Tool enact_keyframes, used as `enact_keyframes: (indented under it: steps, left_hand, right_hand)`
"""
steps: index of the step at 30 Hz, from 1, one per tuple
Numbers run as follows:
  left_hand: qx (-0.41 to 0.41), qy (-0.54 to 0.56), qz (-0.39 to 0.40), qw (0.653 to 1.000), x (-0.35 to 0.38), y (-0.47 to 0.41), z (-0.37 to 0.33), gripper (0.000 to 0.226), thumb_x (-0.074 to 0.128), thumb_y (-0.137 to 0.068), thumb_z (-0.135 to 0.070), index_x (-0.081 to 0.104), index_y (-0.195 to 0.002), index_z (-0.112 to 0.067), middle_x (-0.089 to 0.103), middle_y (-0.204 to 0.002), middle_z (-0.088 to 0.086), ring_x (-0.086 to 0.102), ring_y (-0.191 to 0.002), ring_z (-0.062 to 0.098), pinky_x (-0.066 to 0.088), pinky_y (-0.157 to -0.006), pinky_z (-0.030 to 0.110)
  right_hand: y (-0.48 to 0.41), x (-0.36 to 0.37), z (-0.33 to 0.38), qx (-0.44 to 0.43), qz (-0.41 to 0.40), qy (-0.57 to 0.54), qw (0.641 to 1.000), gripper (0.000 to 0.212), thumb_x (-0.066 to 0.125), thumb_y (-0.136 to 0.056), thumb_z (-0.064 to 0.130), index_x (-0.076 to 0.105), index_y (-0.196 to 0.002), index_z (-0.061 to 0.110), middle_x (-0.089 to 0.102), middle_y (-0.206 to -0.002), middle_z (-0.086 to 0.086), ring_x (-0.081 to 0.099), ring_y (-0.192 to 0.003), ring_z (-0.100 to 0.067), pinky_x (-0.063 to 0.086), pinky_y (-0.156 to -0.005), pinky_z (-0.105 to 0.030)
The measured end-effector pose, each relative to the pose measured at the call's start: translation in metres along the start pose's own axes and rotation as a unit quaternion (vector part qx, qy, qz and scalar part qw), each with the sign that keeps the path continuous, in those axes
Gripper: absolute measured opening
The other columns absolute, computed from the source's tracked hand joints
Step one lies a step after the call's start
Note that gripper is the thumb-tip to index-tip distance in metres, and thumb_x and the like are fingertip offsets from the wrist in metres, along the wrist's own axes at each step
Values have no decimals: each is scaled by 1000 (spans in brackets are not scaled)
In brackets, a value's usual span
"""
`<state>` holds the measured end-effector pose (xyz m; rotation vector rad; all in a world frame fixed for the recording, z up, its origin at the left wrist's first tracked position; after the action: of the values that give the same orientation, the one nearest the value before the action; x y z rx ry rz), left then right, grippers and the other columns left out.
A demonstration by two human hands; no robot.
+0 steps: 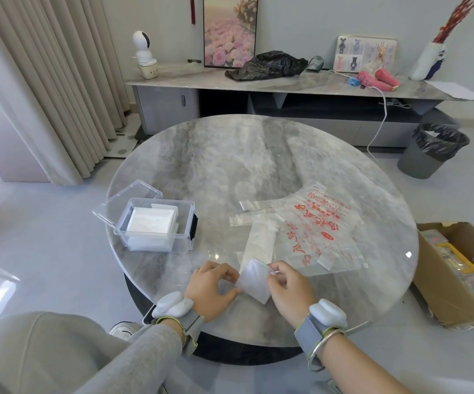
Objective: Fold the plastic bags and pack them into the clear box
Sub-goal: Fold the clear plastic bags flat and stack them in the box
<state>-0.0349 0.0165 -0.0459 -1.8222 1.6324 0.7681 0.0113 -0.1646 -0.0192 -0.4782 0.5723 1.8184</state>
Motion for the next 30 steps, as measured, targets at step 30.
enact_keyframes:
  steps: [30]
  left_hand:
    - [-79,-7,-62,995,10,-18,1,16,64,-89,-33,60,-104,-30,63,-69,-16,46,-97,5,45,-74,25]
  right_hand:
    - [-16,21,-17,106,-30,2,994,58,67,-88,27,38,-138,19,65,-75,7,57,-70,-5,38,-65,-21]
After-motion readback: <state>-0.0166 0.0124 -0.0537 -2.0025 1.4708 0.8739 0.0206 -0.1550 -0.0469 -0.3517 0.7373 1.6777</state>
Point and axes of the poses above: each hand's wrist, its own y-axis away from the middle knuckle, its own x-axis out of the palm, z = x × y, the point moved 4 cm from there along -y, towards the middle knuckle
